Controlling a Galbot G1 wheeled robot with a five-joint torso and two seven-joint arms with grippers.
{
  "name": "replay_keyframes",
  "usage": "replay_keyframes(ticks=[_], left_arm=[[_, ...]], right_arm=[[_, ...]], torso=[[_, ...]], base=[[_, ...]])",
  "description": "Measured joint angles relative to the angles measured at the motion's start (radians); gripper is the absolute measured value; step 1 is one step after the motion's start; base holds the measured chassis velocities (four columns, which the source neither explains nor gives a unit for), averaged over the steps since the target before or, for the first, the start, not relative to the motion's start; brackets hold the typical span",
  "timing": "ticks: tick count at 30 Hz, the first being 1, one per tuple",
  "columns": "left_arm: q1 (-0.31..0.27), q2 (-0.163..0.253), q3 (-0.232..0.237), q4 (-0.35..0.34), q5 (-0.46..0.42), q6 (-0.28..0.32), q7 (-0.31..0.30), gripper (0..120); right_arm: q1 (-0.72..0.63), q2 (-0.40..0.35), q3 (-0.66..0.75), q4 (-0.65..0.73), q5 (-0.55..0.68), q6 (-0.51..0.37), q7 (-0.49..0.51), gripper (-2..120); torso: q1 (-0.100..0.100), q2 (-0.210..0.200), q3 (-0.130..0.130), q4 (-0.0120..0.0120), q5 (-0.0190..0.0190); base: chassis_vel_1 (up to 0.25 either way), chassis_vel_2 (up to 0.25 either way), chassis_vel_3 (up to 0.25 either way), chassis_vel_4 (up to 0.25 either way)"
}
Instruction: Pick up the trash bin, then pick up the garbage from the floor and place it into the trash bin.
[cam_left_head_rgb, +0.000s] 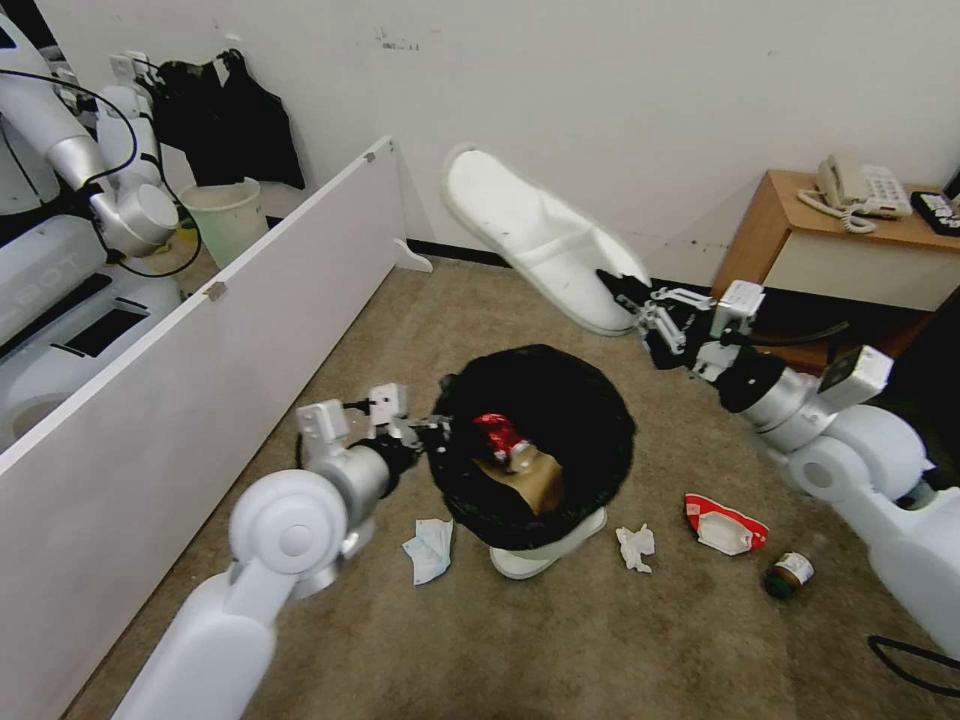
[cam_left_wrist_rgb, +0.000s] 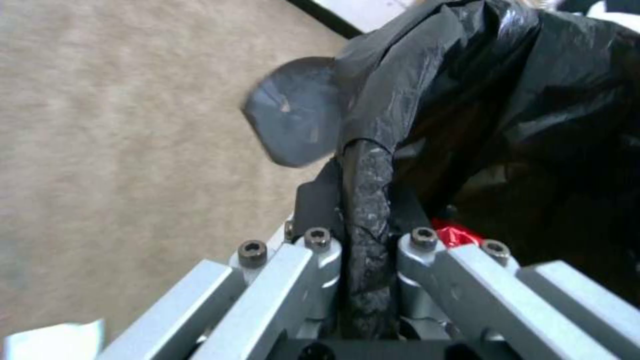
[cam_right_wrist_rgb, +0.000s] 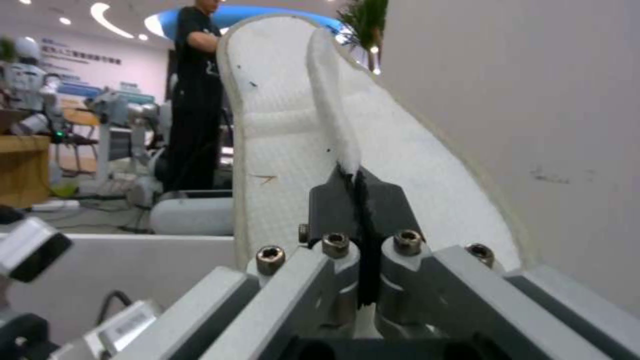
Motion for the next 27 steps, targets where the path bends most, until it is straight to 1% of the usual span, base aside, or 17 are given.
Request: replay_keyframes(ticks=[1, 3, 4, 6, 7, 9, 10, 12, 13, 14, 15, 16, 17, 19, 20, 23, 27], left_arm=[[0.0, 0.0, 0.0, 0.0, 0.0, 0.0, 0.0, 4], [-0.036, -0.008, 0.035, 0.023, -0.01, -0.023, 0.014, 4], [-0.05, -0.013, 0.046, 0.03, -0.017, -0.029, 0.014, 4], [-0.061, -0.017, 0.054, 0.037, -0.023, -0.034, 0.015, 4], [-0.085, -0.025, 0.068, 0.055, -0.036, -0.045, 0.016, 4], [-0.093, -0.027, 0.071, 0.061, -0.042, -0.048, 0.016, 4], [-0.116, -0.034, 0.081, 0.078, -0.062, -0.052, 0.012, 4], [-0.125, -0.037, 0.084, 0.084, -0.068, -0.054, 0.009, 4], [-0.15, -0.049, 0.099, 0.102, -0.087, -0.062, -0.017, 4], [-0.15, -0.049, 0.099, 0.102, -0.087, -0.062, -0.017, 4], [-0.164, -0.061, 0.106, 0.112, -0.1, -0.07, -0.044, 4], [-0.178, -0.083, 0.111, 0.125, -0.114, -0.084, -0.082, 4], [-0.178, -0.083, 0.111, 0.125, -0.114, -0.084, -0.082, 4], [-0.188, -0.113, 0.11, 0.135, -0.122, -0.101, -0.112, 4], [-0.189, -0.121, 0.109, 0.137, -0.123, -0.106, -0.119, 4], [-0.188, -0.127, 0.102, 0.14, -0.123, -0.118, -0.128, 4], [-0.176, -0.123, 0.088, 0.139, -0.123, -0.127, -0.128, 4]], right_arm=[[0.0, 0.0, 0.0, 0.0, 0.0, 0.0, 0.0, 0], [0.015, 0.002, -0.023, -0.012, 0.003, 0.0, -0.017, 0], [0.019, 0.002, -0.028, -0.017, 0.004, 0.0, -0.027, 0], [0.02, 0.002, -0.03, -0.022, 0.005, 0.0, -0.035, 0], [0.021, 0.003, -0.036, -0.031, 0.005, 0.003, -0.048, 0], [0.021, 0.003, -0.038, -0.034, 0.006, 0.004, -0.052, 0], [0.023, 0.004, -0.046, -0.044, 0.005, 0.01, -0.068, 0], [0.025, 0.005, -0.05, -0.048, 0.005, 0.012, -0.073, 0], [0.032, 0.012, -0.063, -0.058, 0.004, 0.017, -0.088, 0], [0.032, 0.012, -0.063, -0.058, 0.004, 0.017, -0.088, 0], [0.036, 0.018, -0.068, -0.062, 0.003, 0.019, -0.093, 0], [0.039, 0.025, -0.074, -0.066, 0.002, 0.02, -0.099, 0], [0.039, 0.025, -0.074, -0.066, 0.002, 0.02, -0.099, 0], [0.035, 0.03, -0.077, -0.068, -0.003, 0.023, -0.106, 0], [0.03, 0.03, -0.077, -0.069, -0.006, 0.024, -0.11, 0], [0.01, 0.028, -0.068, -0.069, -0.011, 0.026, -0.116, 0], [-0.016, 0.019, -0.05, -0.067, -0.016, 0.028, -0.121, 0]], torso=[[0.0, 0.0, 0.0, 0.0, 0.0], [0.0, 0.0, 0.0, -0.0001, 0.0], [0.0, 0.0, 0.0, -0.0001, 0.0], [0.0, 0.0, 0.0, -0.0002, 0.0], [0.0, 0.0, 0.0, -0.0002, 0.0], [0.0, 0.0, 0.0, -0.0001, 0.0], [0.0, 0.0, 0.0, -0.0001, 0.0], [0.0, 0.0, 0.0, -0.0001, 0.0], [0.0, 0.0, 0.0, -0.0001, 0.0001], [0.0, 0.0, 0.0, -0.0001, 0.0001], [0.0, 0.0, 0.0, -0.0001, 0.0002], [0.0, 0.0, 0.0, -0.0001, 0.0001], [0.0, 0.0, 0.0, -0.0001, 0.0001], [0.0, 0.0, 0.0, -0.0001, 0.0001], [0.0, 0.0, 0.0, -0.0002, -0.0001], [0.0, 0.0, 0.0, -0.0002, 0.0001], [0.0, 0.0, 0.0, -0.0001, 0.0]], base=[[0.0, 0.0, 0.0, 0.0], [0.0, 0.0, 0.0, 0.0], [0.0, 0.0, 0.0, 0.0], [0.0, 0.0, 0.0, 0.0], [0.0, 0.0, 0.0, 0.0], [0.0, 0.0, 0.0, 0.0], [0.0, 0.0, 0.0, 0.0], [0.0, 0.0, 0.0, 0.0], [0.0, 0.0, 0.0, 0.0], [0.0, 0.0, 0.0, 0.0], [0.0, 0.0, 0.0, 0.0], [0.0, 0.0, 0.0, 0.0], [0.0, 0.0, 0.0, 0.0], [0.0, 0.0, 0.0, 0.0], [0.0, 0.0, 0.0, 0.0], [0.0, 0.0, 0.0, 0.0], [0.0, 0.0, 0.0, 0.0]])
